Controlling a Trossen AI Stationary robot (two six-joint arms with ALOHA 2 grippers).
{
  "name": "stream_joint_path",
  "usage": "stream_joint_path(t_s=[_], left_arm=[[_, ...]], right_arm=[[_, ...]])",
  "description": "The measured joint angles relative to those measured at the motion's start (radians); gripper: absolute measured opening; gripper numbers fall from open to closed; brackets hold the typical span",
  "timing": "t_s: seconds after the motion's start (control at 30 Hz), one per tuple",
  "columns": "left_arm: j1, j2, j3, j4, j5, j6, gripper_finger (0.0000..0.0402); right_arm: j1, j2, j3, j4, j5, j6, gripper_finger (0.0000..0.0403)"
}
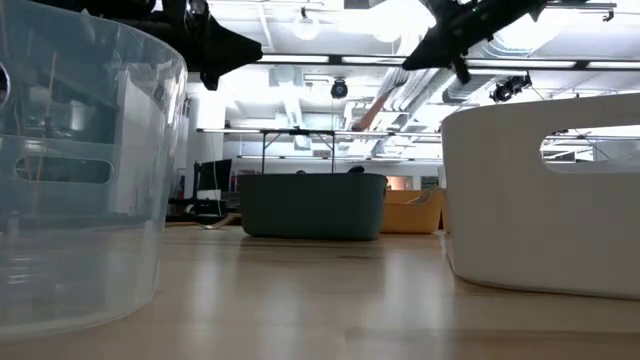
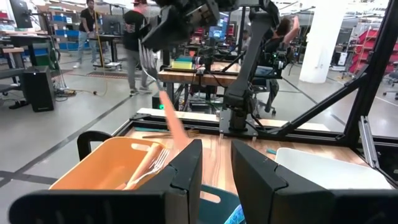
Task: Sort silverware by color (type)
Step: Put the light orange fork into the yellow bin
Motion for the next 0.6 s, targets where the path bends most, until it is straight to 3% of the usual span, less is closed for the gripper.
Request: stream_joint_path(t_s=[0.2, 0.5, 0.6], left_arm=[[0.0, 0.0, 0.0, 0.0, 0.0, 0.0, 0.0076], [0.0, 0.0, 0.0, 0.0, 0.0, 0.0, 0.0076], [0.0, 0.0, 0.0, 0.0, 0.0, 0.0, 0.0076]], right_arm=[[0.091, -0.024, -0.074, 0.069, 0.334, -0.014, 0.0001], [0.209, -0.018, -0.434, 0.64, 0.739, 0.059, 0.0], [0.245, -0.002, -0.524, 0.773, 0.807, 0.065, 0.0]])
